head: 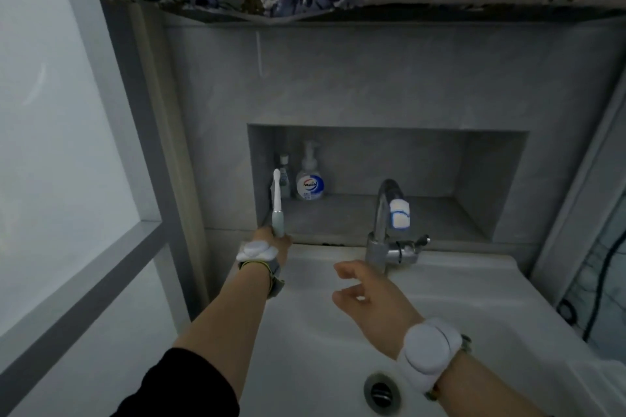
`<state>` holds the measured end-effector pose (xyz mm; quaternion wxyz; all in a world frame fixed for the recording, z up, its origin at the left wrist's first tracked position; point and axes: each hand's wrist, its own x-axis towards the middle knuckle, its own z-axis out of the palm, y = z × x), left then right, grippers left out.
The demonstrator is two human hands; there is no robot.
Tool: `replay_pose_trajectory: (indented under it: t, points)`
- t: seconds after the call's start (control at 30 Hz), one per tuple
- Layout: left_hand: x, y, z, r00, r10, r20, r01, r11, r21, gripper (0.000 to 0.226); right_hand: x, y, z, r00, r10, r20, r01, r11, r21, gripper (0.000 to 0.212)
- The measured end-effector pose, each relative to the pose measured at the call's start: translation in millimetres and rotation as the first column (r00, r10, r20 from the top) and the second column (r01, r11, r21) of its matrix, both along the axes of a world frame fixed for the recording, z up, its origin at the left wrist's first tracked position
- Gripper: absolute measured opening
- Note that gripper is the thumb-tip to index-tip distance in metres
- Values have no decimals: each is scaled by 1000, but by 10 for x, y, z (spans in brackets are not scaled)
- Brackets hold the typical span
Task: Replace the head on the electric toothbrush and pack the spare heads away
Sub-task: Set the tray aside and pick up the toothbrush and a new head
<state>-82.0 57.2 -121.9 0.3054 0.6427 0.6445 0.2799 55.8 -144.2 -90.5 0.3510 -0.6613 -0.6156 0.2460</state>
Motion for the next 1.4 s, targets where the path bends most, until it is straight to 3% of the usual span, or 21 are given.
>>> replay_pose_trajectory:
  t: [0.07,0.17,0.27,0.53,0.67,0.8,0.9,1.03,1.2,1.3,1.4]
  points:
    - [22,-40,-29,998,-21,63,18,999,48,30,6,-10,1,1000,0,7,0,1000,-6,39]
    - [-7,-187,35,993,-115,-10,116,983,142,28,-17,-12,62,1000,-11,-12,11,1000,13,37]
    - [-83,-549,216,960,-268,79,250,949,191,7,-105,-86,184,998,-22,-59,25,999,45,36]
    - [-293,-1767,567,889,-416,192,357,892,277,6,-289,-527,563,975,-117,-188,147,977,152,43]
    - [-429,-2346,610,885,-460,78,428,866,258,13,-361,-893,693,964,-132,-230,178,965,193,43]
    - [-501,-2660,643,888,-457,-52,454,854,255,18,-404,-1131,822,968,-150,-202,193,958,212,24]
    - [-508,-2939,704,899,-427,-98,434,836,337,23,-435,-1329,849,944,-155,-291,212,962,174,18]
    - [-472,-3228,755,914,-360,-187,405,772,490,25,-441,-1514,830,881,-215,-421,295,946,133,32]
    - [-431,-3513,703,918,-263,-296,394,683,616,27,-395,-1713,866,876,-381,-296,423,901,92,53]
    - [-408,-3612,665,895,-263,-360,441,635,634,28,-351,-1817,877,853,-400,-335,441,896,54,48]
    - [-378,-3678,648,865,-333,-375,495,689,530,30,-303,-1811,839,815,-414,-406,460,888,19,45]
